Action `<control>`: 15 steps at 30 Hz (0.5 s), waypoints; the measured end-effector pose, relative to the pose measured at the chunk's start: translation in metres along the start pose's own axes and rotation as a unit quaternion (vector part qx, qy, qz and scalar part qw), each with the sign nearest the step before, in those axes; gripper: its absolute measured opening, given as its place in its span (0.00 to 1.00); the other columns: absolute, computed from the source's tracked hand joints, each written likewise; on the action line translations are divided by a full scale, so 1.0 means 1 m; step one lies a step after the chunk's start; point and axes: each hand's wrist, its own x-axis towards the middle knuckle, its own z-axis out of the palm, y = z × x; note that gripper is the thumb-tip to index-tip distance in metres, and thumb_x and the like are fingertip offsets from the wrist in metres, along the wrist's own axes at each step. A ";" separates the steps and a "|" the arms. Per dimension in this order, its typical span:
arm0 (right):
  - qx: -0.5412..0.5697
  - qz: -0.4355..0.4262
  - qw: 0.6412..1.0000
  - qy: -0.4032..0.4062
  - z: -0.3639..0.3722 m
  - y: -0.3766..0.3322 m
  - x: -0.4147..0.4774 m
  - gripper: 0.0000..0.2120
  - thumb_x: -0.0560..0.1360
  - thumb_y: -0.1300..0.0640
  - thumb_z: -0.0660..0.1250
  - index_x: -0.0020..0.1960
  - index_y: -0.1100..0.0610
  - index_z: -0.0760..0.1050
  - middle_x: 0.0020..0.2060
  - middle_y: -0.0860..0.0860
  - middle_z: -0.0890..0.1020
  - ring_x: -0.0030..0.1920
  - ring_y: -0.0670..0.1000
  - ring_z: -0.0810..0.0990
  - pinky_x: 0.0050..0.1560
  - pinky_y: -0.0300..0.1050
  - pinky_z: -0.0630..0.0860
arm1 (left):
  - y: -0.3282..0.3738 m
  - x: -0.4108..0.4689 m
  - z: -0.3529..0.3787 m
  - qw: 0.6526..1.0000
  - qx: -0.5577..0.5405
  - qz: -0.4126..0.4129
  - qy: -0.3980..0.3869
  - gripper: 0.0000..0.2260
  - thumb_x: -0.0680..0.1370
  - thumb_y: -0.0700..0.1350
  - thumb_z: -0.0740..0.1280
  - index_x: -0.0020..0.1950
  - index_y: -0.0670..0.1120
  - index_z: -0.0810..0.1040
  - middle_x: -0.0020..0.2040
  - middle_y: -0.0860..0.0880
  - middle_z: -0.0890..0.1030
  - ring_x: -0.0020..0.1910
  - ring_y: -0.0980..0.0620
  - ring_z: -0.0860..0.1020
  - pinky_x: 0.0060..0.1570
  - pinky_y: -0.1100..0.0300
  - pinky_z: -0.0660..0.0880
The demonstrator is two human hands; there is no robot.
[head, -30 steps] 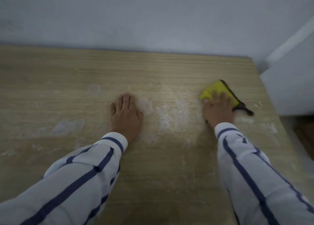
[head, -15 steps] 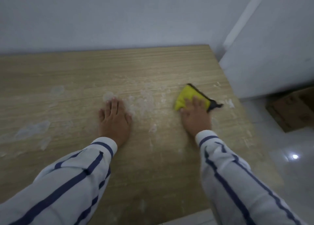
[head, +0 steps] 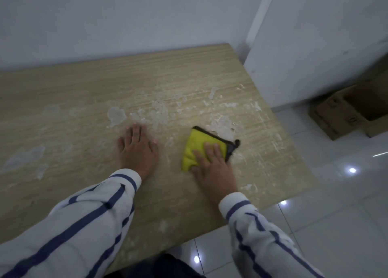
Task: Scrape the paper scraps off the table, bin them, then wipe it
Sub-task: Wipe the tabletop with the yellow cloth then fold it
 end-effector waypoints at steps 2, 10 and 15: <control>0.015 0.112 0.992 0.056 -0.010 0.044 -0.013 0.29 0.76 0.37 0.45 0.73 0.47 0.56 0.76 0.54 0.53 0.75 0.58 0.47 0.70 0.64 0.55 | 0.000 -0.005 0.001 1.000 0.005 0.009 -0.007 0.26 0.81 0.52 0.49 0.77 0.44 0.49 0.77 0.45 0.49 0.76 0.44 0.46 0.72 0.45 0.44; 0.051 0.148 0.987 0.033 0.007 -0.025 -0.023 0.30 0.77 0.41 0.51 0.75 0.53 0.51 0.75 0.59 0.47 0.75 0.61 0.42 0.70 0.63 0.53 | 0.000 -0.028 0.001 0.995 -0.013 0.088 -0.046 0.24 0.81 0.52 0.50 0.76 0.46 0.54 0.77 0.46 0.50 0.76 0.45 0.45 0.72 0.46 0.43; 0.129 0.066 0.989 0.010 0.007 -0.061 -0.017 0.29 0.78 0.48 0.57 0.73 0.60 0.54 0.75 0.57 0.54 0.75 0.57 0.50 0.68 0.60 0.61 | -0.025 -0.036 -0.013 0.985 -0.030 0.150 -0.077 0.22 0.81 0.50 0.54 0.75 0.49 0.60 0.77 0.47 0.53 0.76 0.48 0.47 0.72 0.51 0.46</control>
